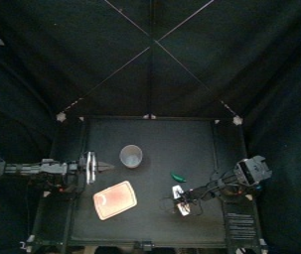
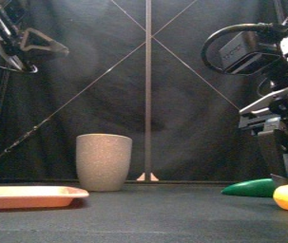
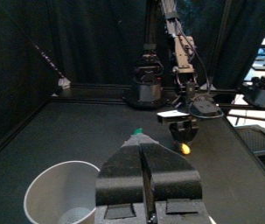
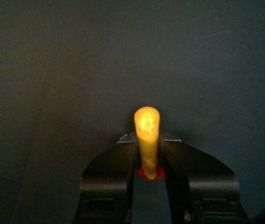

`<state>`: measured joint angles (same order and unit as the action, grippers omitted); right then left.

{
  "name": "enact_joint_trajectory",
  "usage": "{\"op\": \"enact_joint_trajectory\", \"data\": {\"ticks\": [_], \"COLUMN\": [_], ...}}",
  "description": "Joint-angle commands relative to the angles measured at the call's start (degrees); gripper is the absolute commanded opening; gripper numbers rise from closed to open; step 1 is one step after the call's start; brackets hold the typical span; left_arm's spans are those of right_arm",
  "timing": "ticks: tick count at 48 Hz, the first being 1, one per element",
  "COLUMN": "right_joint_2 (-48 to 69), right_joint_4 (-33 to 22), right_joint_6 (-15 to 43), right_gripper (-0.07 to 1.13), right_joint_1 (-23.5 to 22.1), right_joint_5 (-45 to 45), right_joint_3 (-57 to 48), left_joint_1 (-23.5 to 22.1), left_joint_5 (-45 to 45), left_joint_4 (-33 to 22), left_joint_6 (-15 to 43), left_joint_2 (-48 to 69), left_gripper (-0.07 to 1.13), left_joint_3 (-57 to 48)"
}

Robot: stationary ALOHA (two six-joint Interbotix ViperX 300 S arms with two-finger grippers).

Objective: Pick the shrimp then place it in the grey bowl
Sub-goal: Place shrimp in the grey bowl

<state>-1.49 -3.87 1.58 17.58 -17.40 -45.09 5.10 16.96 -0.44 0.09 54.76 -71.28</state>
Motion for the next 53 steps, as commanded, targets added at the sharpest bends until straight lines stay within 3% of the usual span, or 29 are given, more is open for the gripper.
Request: {"op": "enact_joint_trajectory", "data": {"ticks": [1,13,33,43,53], "right_joint_2": [1.8,4.5,0.4,-3.5,-7.5], "right_joint_4": [-0.1,-1.2,-3.3,-3.1,-3.1], "right_joint_6": [0.1,-0.2,0.1,0.1,0.1], "right_gripper": [0.54,0.54,0.54,0.54,0.57], "right_joint_1": [-0.6,-7.2,-24.8,-28.8,-29.8], "right_joint_5": [0.4,7.7,46.2,49.1,49.4], "right_joint_3": [2.6,8.9,10.9,14.2,18.8], "left_joint_1": [0.2,0.2,1.3,1.4,1.5], "left_joint_5": [0.5,0.5,0.2,0.2,0.2], "left_joint_4": [0.0,0.0,0.0,0.3,0.4], "left_joint_6": [0.0,0.1,0.2,0.3,0.3], "left_joint_2": [-0.3,-0.3,-0.3,-0.4,-0.4], "left_gripper": [-0.01,-0.01,-0.01,-0.01,-0.01], "left_joint_3": [0.5,0.5,-0.8,-0.7,-0.9]}}
